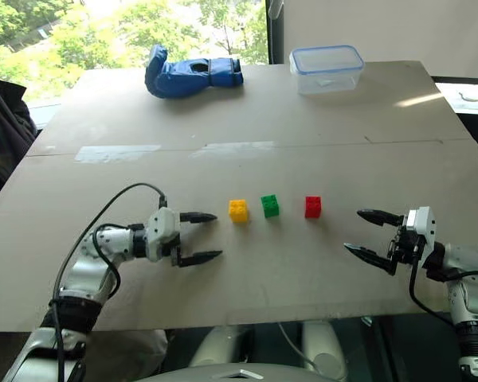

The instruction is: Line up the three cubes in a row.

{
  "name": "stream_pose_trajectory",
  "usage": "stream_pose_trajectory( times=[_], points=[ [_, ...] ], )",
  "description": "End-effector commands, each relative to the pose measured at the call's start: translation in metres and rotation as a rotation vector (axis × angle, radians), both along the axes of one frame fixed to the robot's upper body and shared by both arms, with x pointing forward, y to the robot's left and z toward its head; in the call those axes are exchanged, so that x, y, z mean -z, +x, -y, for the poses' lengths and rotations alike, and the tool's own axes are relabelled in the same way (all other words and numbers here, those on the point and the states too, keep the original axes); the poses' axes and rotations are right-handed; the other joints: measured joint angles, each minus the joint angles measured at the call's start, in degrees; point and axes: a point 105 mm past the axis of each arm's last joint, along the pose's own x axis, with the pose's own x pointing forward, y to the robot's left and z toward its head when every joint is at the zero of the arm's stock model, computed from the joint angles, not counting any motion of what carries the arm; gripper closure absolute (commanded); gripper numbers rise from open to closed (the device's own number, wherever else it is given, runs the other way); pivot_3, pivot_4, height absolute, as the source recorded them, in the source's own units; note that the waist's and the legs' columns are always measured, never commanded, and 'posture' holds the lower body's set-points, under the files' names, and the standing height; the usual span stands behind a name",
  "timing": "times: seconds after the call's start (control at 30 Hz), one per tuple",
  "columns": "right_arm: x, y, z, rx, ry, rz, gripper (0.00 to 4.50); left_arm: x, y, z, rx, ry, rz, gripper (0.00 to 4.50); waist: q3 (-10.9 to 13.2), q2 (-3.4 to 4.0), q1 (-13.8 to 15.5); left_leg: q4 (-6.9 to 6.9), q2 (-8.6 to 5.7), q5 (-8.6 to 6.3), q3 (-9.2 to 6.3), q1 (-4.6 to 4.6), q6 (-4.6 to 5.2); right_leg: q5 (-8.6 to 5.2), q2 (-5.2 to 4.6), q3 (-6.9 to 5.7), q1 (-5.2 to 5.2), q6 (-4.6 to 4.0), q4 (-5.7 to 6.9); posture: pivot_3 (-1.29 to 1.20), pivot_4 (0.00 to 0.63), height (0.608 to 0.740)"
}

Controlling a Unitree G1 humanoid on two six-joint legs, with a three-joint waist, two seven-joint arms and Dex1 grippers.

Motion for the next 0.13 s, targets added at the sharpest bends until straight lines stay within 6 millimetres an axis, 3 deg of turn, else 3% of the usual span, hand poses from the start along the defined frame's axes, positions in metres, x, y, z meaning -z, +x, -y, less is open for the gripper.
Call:
stream_pose_trajectory(
  times=[0.03, 0.13],
  points=[
    [-0.0038, -0.0002, 0.0036, -0.003, -0.021, 0.052, 0.00, -0.0059, -0.0051, 0.0029, -0.116, -0.027, -0.013, 0.01, -0.01, 0.05, 0.14, 0.00, -0.01, 0.00, 0.00, 0.04, 0.00, 0.00, 0.04, -0.03, 0.03, 0.00, 0.01, 0.00, 0.150, 0.740],
    [-0.0030, -0.0002, 0.0022, 0.002, -0.012, 0.055, 0.00, 0.0002, -0.0132, 0.0033, -0.169, -0.019, -0.039, 0.01, -0.02, 0.06, 0.27, 0.00, -0.01, 0.00, 0.01, 0.16, 0.00, 0.00, 0.07, -0.03, 0.18, 0.00, -0.02, 0.00, 0.150, 0.740]
  ],
)
